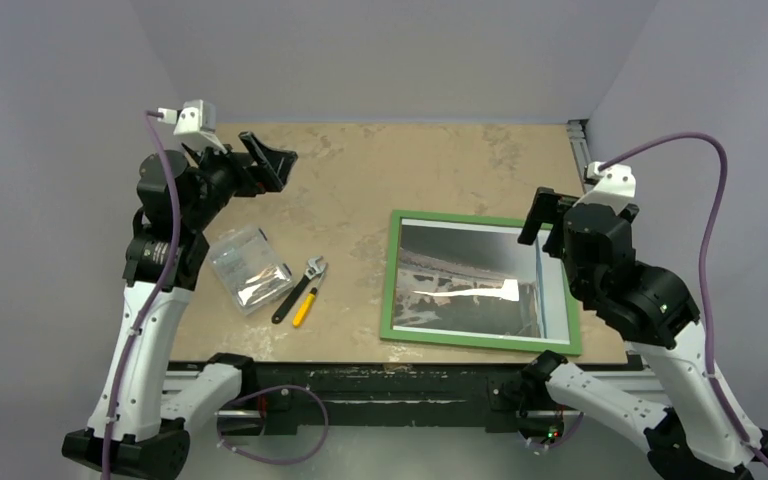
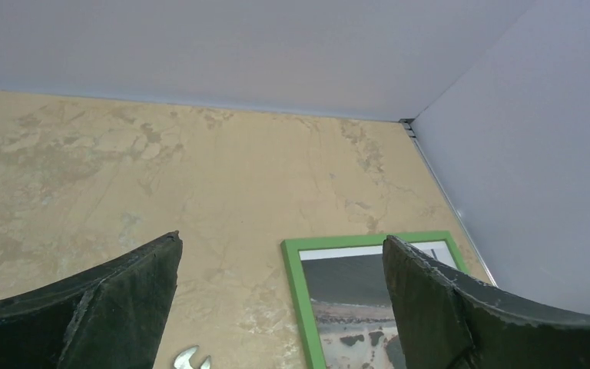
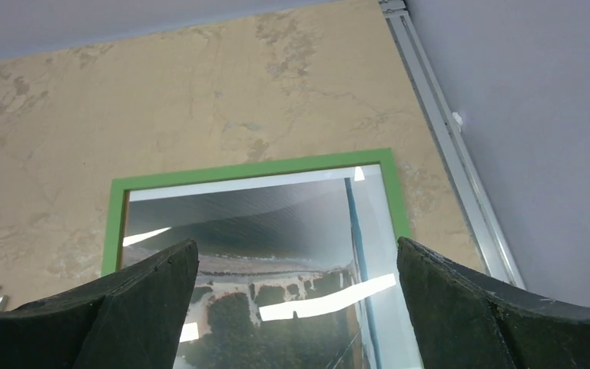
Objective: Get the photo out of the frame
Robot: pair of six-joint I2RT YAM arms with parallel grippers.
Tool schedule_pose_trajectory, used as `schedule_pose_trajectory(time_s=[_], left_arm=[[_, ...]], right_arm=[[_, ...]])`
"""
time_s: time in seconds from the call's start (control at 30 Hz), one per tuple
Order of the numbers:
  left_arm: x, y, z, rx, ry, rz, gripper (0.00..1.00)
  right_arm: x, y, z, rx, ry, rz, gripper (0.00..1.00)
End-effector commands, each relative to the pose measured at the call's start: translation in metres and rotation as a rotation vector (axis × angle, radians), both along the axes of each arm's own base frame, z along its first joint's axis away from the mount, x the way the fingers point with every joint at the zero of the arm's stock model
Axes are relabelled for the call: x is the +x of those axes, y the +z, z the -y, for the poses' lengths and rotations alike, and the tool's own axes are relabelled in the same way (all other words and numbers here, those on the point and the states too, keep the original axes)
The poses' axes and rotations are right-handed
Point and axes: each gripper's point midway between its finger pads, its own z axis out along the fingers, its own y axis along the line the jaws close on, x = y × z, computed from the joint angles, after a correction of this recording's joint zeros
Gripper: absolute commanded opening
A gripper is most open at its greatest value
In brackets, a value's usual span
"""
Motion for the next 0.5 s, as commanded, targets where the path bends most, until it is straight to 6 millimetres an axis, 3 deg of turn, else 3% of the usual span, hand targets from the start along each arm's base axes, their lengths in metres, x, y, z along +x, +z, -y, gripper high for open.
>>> schedule_pose_trajectory(time_s=[0.0, 0.07, 0.2, 0.37, 0.47], left_arm=[[0.019, -0.006, -0.004, -0.060, 0.064, -0.010, 1.00], [0.021, -0.010, -0.004, -0.096, 0.071, -0.011, 1.00], [0.026, -0.036, 0.000, -0.179, 0.060, -0.095, 1.00], [0.035, -0.059, 0.037, -0.196, -0.192, -0.193, 1.00], [0.042, -0.084, 0.059, -0.231, -0.293, -0.315, 1.00]], right_arm=[[0.001, -0.010, -0.002, 0.026, -0.026, -0.016, 0.99], [0.003, -0.018, -0.005, 0.020, -0.017, -0.039, 0.99], [0.002, -0.040, -0.006, 0.010, -0.048, -0.107, 0.99], [0.002, -0.070, -0.019, 0.044, -0.014, -0.166, 0.99], [0.004, -0.088, -0.035, 0.093, 0.042, -0.182, 0.99]])
